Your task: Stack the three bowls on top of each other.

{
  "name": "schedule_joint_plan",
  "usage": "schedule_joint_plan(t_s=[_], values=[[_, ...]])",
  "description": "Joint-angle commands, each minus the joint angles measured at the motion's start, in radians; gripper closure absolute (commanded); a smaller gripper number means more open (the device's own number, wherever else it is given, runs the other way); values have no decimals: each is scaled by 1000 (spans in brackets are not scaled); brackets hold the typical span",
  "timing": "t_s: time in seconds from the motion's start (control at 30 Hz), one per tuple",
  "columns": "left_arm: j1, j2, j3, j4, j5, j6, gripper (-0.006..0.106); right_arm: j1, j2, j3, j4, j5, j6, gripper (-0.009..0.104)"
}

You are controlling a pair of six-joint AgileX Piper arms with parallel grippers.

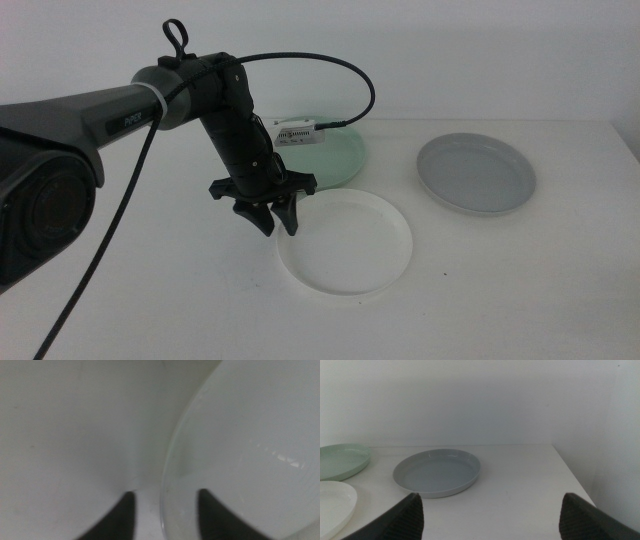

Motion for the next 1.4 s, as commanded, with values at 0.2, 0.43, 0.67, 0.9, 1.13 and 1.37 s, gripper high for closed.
schedule_joint_plan(t_s=[0.2,0.43,0.67,0.9,1.13,1.37], values=[[18,-40,-18,-16,0,-8,7,-2,-5,4,-9,-8,-2,3],[18,-235,0,85,0,-61,7,-2,-5,4,-9,-8,-2,3],[16,-496,62,135,0,-200,7,-2,-5,4,-9,-8,-2,3],[16,-636,118,323,-157,-217,7,-2,-5,4,-9,-8,-2,3],[30,-466,-72,435,-116,-266,7,-2,-5,4,-9,-8,-2,3],[50,-159,-490,395,0,-279,7,-2,-5,4,-9,-8,-2,3]])
